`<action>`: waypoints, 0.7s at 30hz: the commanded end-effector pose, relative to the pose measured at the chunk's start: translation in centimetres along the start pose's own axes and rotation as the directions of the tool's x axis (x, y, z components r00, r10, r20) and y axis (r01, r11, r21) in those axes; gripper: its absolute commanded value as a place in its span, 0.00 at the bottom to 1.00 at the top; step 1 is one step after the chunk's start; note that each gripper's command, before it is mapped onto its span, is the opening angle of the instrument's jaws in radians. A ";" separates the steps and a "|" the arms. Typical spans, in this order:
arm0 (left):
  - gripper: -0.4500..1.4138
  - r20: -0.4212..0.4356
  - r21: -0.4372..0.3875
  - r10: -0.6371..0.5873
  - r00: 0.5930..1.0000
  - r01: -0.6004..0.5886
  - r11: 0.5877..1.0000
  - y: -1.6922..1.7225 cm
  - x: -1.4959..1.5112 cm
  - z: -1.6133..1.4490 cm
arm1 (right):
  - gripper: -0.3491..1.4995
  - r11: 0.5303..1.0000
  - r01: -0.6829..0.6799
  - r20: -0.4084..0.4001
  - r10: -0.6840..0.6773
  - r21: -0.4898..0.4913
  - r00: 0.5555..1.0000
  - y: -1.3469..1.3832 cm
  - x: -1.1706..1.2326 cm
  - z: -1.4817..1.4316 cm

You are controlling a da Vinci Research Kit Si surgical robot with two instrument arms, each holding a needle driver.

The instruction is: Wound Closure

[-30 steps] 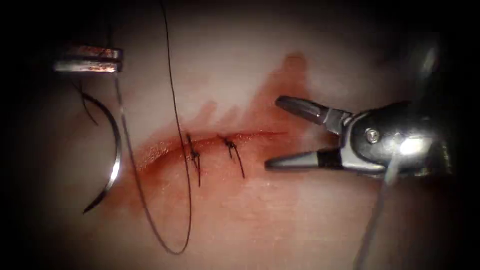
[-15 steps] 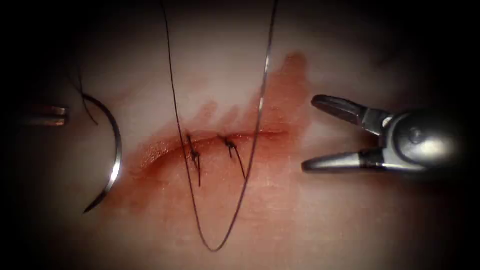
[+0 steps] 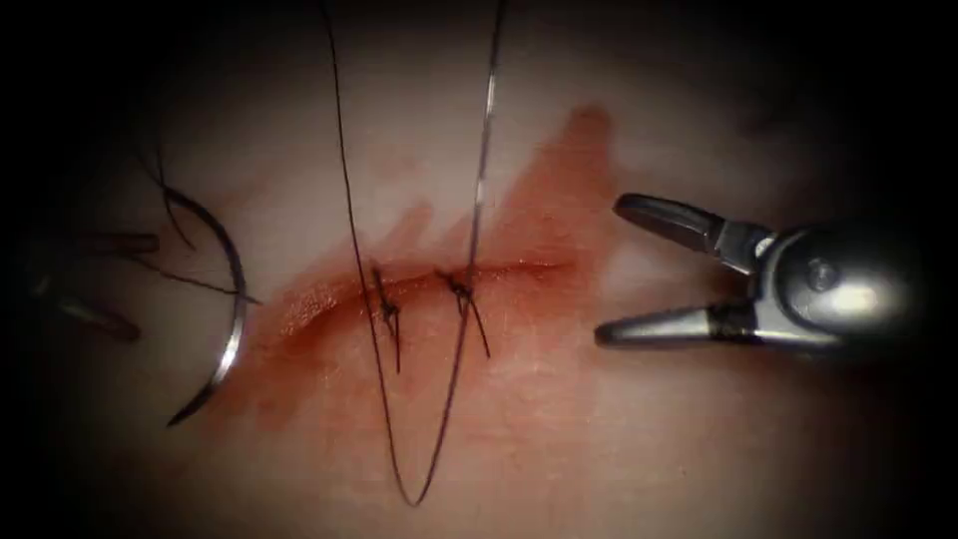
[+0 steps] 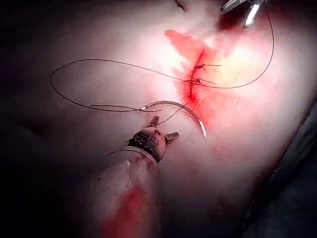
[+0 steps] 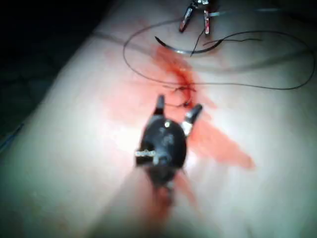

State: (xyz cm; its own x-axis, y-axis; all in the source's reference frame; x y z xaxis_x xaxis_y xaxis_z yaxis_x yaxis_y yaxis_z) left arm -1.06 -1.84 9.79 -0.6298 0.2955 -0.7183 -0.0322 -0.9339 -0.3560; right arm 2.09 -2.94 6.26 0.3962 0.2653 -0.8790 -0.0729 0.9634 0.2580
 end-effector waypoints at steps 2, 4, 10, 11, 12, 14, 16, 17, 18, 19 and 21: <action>0.57 0.020 -0.003 0.002 1.000 -0.002 1.000 0.01 -0.07 0.10 | 0.99 1.000 0.000 -0.002 0.000 0.002 1.000 -0.05 -0.03 0.07; 0.46 0.028 -0.010 0.011 1.000 -0.010 1.000 -0.02 -0.14 0.06 | 0.99 1.000 0.000 -0.002 0.000 0.002 1.000 -0.05 -0.03 0.07; 0.38 0.073 -0.034 0.009 0.997 -0.006 0.999 -0.08 -0.41 -0.26 | 0.99 1.000 0.000 0.001 0.000 0.003 1.000 -0.04 -0.04 0.07; 0.40 0.072 -0.039 0.002 0.997 0.000 0.999 -0.09 -0.41 -0.31 | 0.99 1.000 0.000 0.001 0.000 0.003 1.000 -0.04 -0.04 0.07; 0.44 0.073 -0.038 -0.005 0.997 0.008 0.999 -0.10 -0.38 -0.34 | 0.99 1.000 0.000 0.004 0.000 0.004 1.000 -0.04 -0.04 0.07; 0.53 0.049 -0.043 -0.028 0.998 0.030 0.999 -0.13 -0.23 -0.41 | 0.99 1.000 0.001 0.004 -0.001 0.004 1.000 -0.05 -0.04 0.07; 0.58 0.005 -0.042 -0.046 0.999 0.046 0.998 -0.13 -0.08 -0.45 | 0.99 1.000 0.001 0.007 -0.001 0.005 1.000 -0.05 -0.04 0.07; 0.60 -0.018 -0.042 -0.054 0.998 0.053 0.998 -0.13 -0.01 -0.46 | 0.99 1.000 0.001 0.010 -0.001 0.006 1.000 -0.05 -0.04 0.07; 0.66 -0.041 -0.037 -0.063 0.997 0.062 0.997 -0.13 0.06 -0.48 | 0.99 1.000 0.001 0.009 -0.001 0.006 1.000 -0.05 -0.04 0.07; 0.69 -0.061 -0.031 -0.078 0.995 0.076 0.997 -0.12 0.13 -0.50 | 0.99 1.000 0.001 0.009 -0.001 0.006 1.000 -0.05 -0.05 0.07; 0.77 -0.109 -0.018 -0.118 0.987 0.117 0.993 -0.10 0.30 -0.54 | 0.99 1.000 0.001 0.009 -0.001 0.006 1.000 -0.04 -0.05 0.06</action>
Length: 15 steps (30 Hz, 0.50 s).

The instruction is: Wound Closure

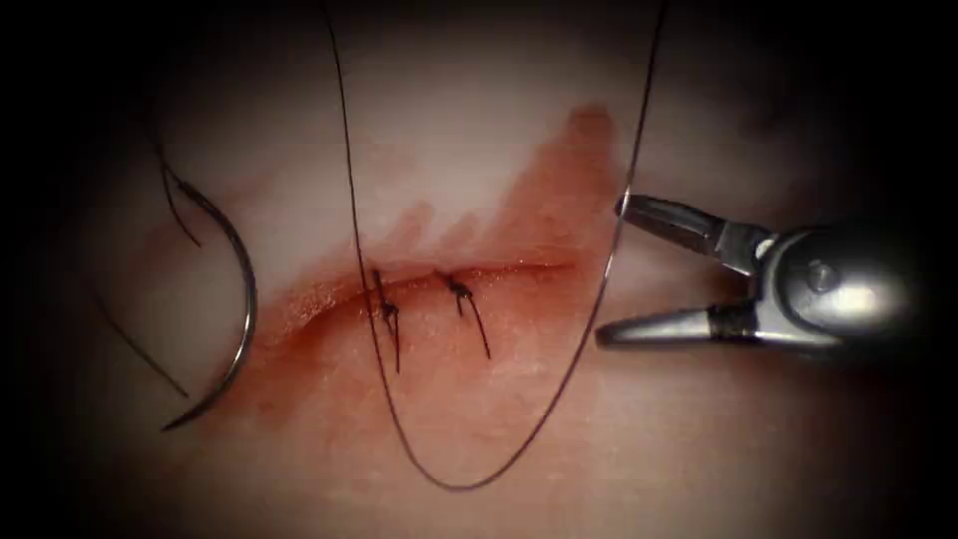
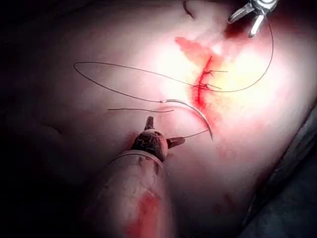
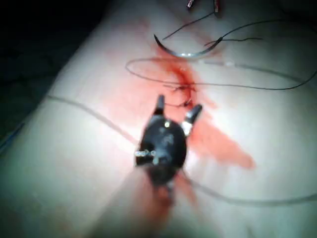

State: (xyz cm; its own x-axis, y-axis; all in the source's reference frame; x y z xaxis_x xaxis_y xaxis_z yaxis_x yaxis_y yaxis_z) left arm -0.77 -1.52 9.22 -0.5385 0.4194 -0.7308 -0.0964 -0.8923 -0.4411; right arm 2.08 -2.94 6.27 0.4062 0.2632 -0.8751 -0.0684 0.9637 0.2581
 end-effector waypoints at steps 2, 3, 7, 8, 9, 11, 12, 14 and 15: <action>0.77 -0.061 0.001 -0.027 0.998 0.027 1.000 0.05 0.15 0.08 | 0.99 1.000 0.000 0.001 0.000 0.003 1.000 -0.04 -0.04 0.06; 0.77 -0.105 0.001 -0.051 0.993 0.052 0.999 0.10 0.29 0.11 | 0.99 1.000 0.000 0.004 0.000 0.004 1.000 -0.04 -0.04 0.06; 0.70 -0.181 -0.002 -0.107 0.978 0.109 0.994 0.25 0.52 0.28 | 0.99 1.000 0.001 0.004 -0.001 0.004 1.000 -0.04 -0.05 0.07; 0.69 -0.184 0.003 -0.116 0.976 0.119 0.993 0.28 0.56 0.34 | 0.99 1.000 0.002 0.005 -0.002 0.003 1.000 -0.05 -0.06 0.08; 0.68 -0.185 0.012 -0.144 0.972 0.149 0.989 0.33 0.62 0.45 | 0.99 1.000 0.002 0.008 -0.002 0.004 1.000 -0.05 -0.06 0.09; 0.66 -0.186 0.048 -0.148 0.971 0.159 0.986 0.40 0.67 0.62 | 0.99 1.000 0.003 0.011 -0.003 0.004 1.000 -0.06 -0.07 0.10; 0.65 -0.177 0.062 -0.148 0.973 0.161 0.985 0.41 0.67 0.66 | 0.99 1.000 0.003 0.011 -0.003 0.003 1.000 -0.06 -0.07 0.11; 0.63 -0.152 0.080 -0.148 0.977 0.162 0.984 0.44 0.66 0.72 | 0.99 1.000 0.004 0.011 -0.004 0.003 1.000 -0.06 -0.07 0.11; 0.62 -0.125 0.096 -0.148 0.981 0.161 0.982 0.46 0.65 0.75 | 0.99 1.000 0.004 0.014 -0.004 0.004 1.000 -0.06 -0.07 0.11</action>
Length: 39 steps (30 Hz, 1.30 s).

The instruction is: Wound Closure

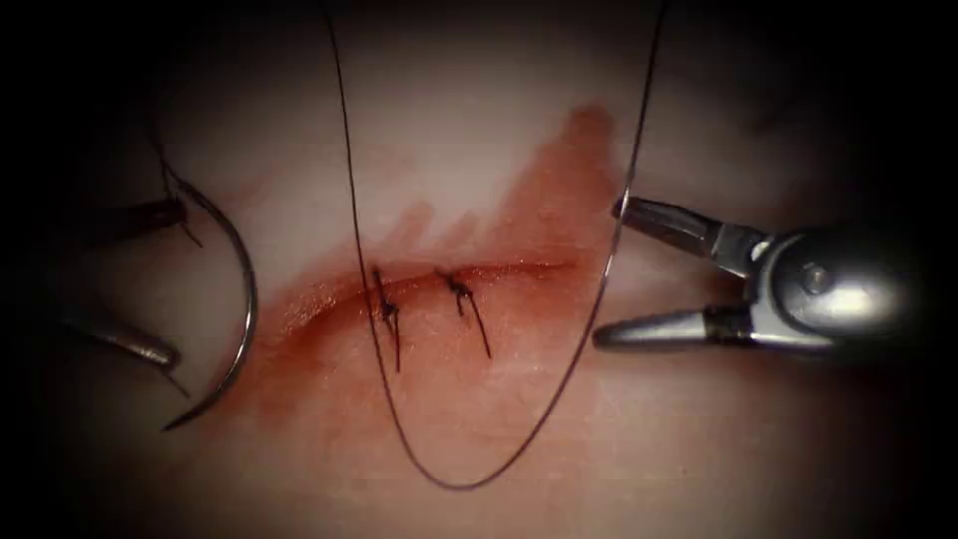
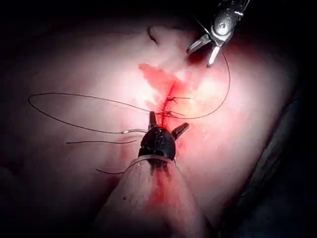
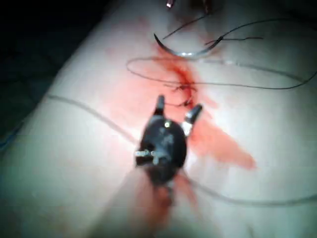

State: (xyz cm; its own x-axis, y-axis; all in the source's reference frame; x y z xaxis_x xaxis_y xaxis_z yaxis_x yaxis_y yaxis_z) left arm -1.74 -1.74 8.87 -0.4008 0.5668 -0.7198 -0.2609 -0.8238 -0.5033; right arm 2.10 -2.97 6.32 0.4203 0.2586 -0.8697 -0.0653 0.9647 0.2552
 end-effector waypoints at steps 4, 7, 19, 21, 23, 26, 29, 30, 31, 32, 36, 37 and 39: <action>0.48 0.127 0.039 -0.042 0.991 0.037 0.999 0.11 -0.19 0.18 | 0.99 1.000 0.000 -0.001 0.000 0.002 1.000 -0.05 -0.03 0.09; 0.46 0.212 0.082 -0.057 0.975 0.041 0.996 0.18 -0.30 0.27 | 0.99 1.000 0.001 0.002 -0.001 0.001 1.000 -0.06 -0.04 0.10; 0.59 0.376 0.212 -0.058 0.925 -0.025 0.977 0.26 -0.43 0.41 | 0.99 1.000 0.002 0.005 -0.002 0.001 1.000 -0.08 -0.03 0.12; 0.57 0.394 0.236 -0.063 0.917 -0.034 0.971 0.23 -0.47 0.39 | 0.99 1.000 0.002 0.006 -0.002 0.001 1.000 -0.09 -0.03 0.13; 0.57 0.402 0.244 -0.056 0.914 -0.047 0.969 0.20 -0.50 0.38 | 0.99 1.000 0.002 0.006 -0.002 0.000 1.000 -0.09 -0.03 0.14; 0.57 0.418 0.260 -0.048 0.907 -0.069 0.963 0.18 -0.56 0.40 | 0.99 1.000 0.002 0.009 -0.002 0.001 1.000 -0.10 -0.03 0.15; 0.57 0.436 0.261 -0.039 0.899 -0.085 0.962 0.19 -0.63 0.45 | 0.99 1.000 0.002 0.009 -0.002 0.001 1.000 -0.10 -0.03 0.15; 0.56 0.435 0.262 -0.044 0.899 -0.080 0.962 0.20 -0.65 0.47 | 0.99 1.000 0.002 0.009 -0.002 0.001 1.000 -0.10 -0.03 0.15; 0.56 0.438 0.257 -0.042 0.898 -0.081 0.963 0.21 -0.67 0.49 | 0.99 1.000 0.002 0.009 -0.002 0.001 1.000 -0.10 -0.03 0.15; 0.55 0.442 0.251 -0.040 0.896 -0.081 0.965 0.22 -0.68 0.51 | 0.99 1.000 0.002 0.009 -0.002 0.001 1.000 -0.10 -0.03 0.15; 0.55 0.446 0.231 -0.021 0.895 -0.092 0.969 0.25 -0.71 0.60 | 0.99 1.000 0.002 0.009 -0.002 0.001 1.000 -0.10 -0.03 0.15; 0.55 0.445 0.230 -0.022 0.895 -0.090 0.969 0.26 -0.71 0.61 | 0.99 1.000 0.002 0.009 -0.002 0.001 1.000 -0.10 -0.03 0.15; 0.52 0.445 0.229 -0.023 0.895 -0.089 0.969 0.27 -0.71 0.62 | 0.99 1.000 0.002 0.009 -0.002 0.000 1.000 -0.10 -0.03 0.15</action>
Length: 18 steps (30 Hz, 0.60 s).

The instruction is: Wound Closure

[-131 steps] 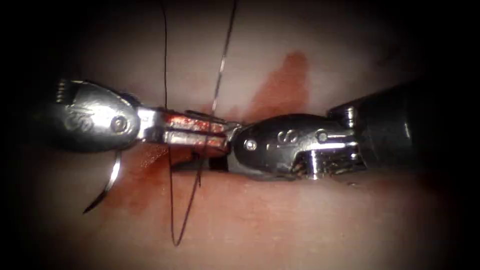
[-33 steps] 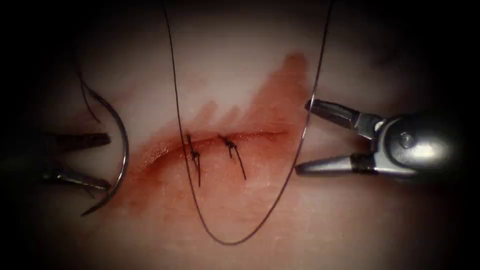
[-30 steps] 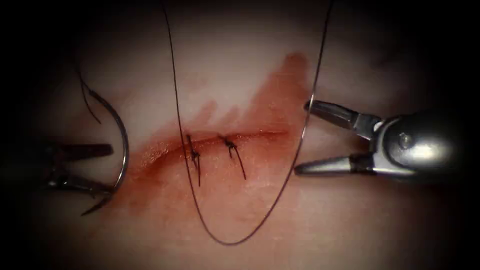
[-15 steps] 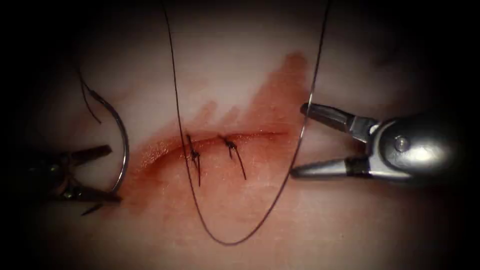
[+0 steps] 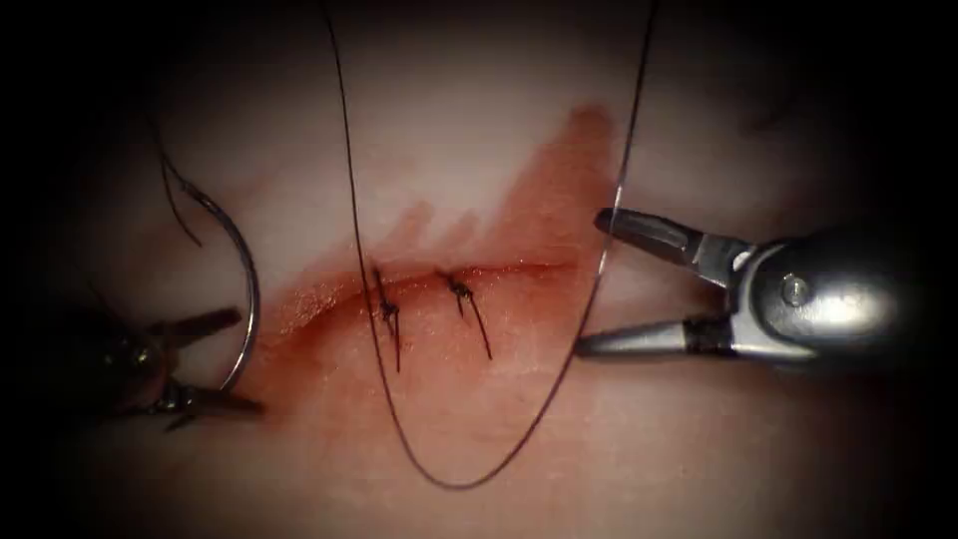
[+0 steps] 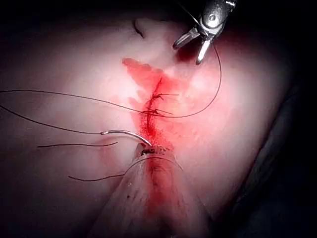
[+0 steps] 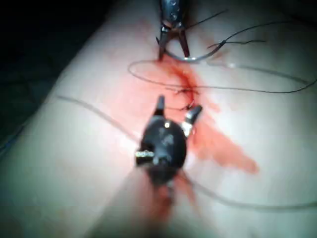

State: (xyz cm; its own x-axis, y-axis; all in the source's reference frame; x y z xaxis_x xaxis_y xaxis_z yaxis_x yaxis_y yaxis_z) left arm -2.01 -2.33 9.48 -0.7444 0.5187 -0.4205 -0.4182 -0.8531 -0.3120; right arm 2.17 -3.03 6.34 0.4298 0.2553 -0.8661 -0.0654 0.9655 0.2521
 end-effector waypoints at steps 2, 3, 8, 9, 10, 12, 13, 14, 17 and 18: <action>0.48 0.005 -0.003 0.000 1.000 0.000 1.000 0.04 -0.02 0.08 | 0.99 1.000 -0.001 -0.001 0.001 0.002 1.000 -0.04 -0.03 0.08; 0.44 0.011 -0.004 0.002 1.000 -0.002 1.000 0.03 -0.03 0.08 | 0.99 1.000 -0.001 -0.001 0.001 0.002 1.000 -0.05 -0.03 0.08; 0.00 0.073 -0.004 0.020 0.997 -0.020 1.000 0.02 -0.16 0.10 | 0.99 1.000 -0.001 -0.001 0.001 0.002 1.000 -0.05 -0.01 0.08; 0.00 0.081 -0.003 0.023 0.996 -0.023 1.000 0.02 -0.20 0.12 | 0.99 1.000 -0.002 -0.001 0.002 0.002 1.000 -0.05 -0.01 0.08; 0.00 0.080 -0.002 0.025 0.996 -0.025 1.000 0.01 -0.21 0.13 | 0.99 1.000 -0.002 -0.001 0.002 0.002 1.000 -0.05 -0.01 0.08; 0.00 0.080 -0.002 0.025 0.996 -0.025 1.000 -0.03 -0.20 0.15 | 0.99 1.000 -0.003 -0.001 0.003 0.001 1.000 -0.04 0.00 0.08; 0.00 0.083 0.010 0.036 0.996 -0.037 0.999 -0.06 -0.12 0.14 | 0.99 1.000 -0.004 -0.001 0.004 0.000 1.000 -0.03 0.01 0.08; 0.00 0.082 0.017 0.042 0.996 -0.044 0.999 -0.07 -0.06 0.12 | 0.99 1.000 -0.005 0.005 0.005 0.001 1.000 -0.02 0.01 0.08; 0.00 0.057 0.042 0.064 0.996 -0.066 0.997 -0.08 0.16 0.08 | 0.97 1.000 -0.007 0.026 0.008 -0.009 1.000 0.01 0.01 0.07; 0.00 0.043 0.062 0.076 0.996 -0.078 0.995 -0.08 0.34 0.06 | 0.96 0.998 -0.056 0.044 0.057 -0.036 0.997 0.03 0.02 0.05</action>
State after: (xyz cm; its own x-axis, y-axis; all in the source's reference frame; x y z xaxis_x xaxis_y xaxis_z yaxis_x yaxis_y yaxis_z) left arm -2.26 -2.01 9.32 -0.7954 0.4465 -0.4100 -0.3900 -0.8947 -0.2178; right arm 2.16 -2.93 6.32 0.4686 0.3177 -0.8243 -0.1368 0.9479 0.2876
